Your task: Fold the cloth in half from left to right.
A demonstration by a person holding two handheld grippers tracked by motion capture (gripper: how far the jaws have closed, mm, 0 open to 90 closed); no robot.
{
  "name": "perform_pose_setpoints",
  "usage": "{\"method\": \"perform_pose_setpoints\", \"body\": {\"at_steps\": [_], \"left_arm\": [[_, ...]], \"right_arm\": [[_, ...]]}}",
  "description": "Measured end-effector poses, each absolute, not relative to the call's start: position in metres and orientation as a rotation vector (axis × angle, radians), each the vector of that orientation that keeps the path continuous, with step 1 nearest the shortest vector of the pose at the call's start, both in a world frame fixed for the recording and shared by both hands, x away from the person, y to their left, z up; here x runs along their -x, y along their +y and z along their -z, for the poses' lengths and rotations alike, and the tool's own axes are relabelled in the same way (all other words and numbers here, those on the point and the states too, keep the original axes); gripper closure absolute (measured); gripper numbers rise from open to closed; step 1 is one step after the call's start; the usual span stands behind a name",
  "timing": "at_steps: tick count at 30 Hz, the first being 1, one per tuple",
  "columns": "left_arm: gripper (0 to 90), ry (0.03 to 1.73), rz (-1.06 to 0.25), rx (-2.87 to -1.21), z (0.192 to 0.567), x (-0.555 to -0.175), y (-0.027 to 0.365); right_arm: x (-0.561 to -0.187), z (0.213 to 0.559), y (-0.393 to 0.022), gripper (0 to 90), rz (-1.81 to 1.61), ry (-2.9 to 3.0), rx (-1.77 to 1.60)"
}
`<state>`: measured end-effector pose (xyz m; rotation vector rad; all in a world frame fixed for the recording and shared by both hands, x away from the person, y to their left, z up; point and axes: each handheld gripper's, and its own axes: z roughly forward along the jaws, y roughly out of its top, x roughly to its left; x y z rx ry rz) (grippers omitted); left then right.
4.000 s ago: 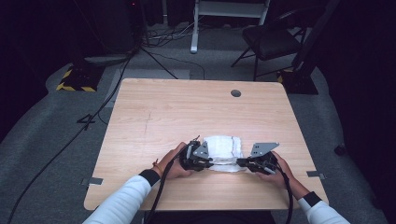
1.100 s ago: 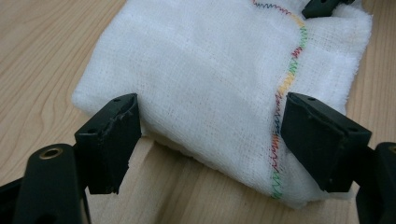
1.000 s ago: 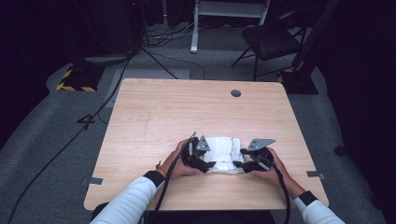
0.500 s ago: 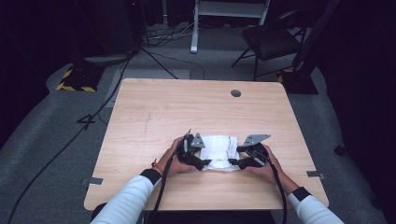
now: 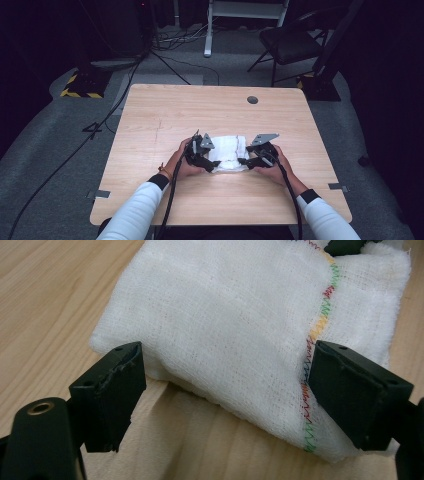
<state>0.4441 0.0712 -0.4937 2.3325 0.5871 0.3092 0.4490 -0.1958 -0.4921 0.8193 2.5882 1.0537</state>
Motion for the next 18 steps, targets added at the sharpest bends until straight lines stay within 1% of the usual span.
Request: {"method": "perform_pose_setpoints", "body": {"at_steps": [3, 15, 18], "left_arm": [[15.5, 0.583, -0.331, -2.322, 0.495, -0.448, 0.074], [14.1, 0.669, -0.294, -2.301, 0.496, -0.473, 0.081], [14.1, 0.668, -0.305, -2.302, 0.496, -0.476, 0.082]], "right_arm": [[-0.453, 0.492, -0.194, 36.5, -1.053, 2.586, -0.823], [-0.472, 0.492, -0.183, 37.7, -1.031, 2.532, -0.830], [-0.476, 0.492, -0.181, 37.5, -1.023, 2.532, -0.840]]}}
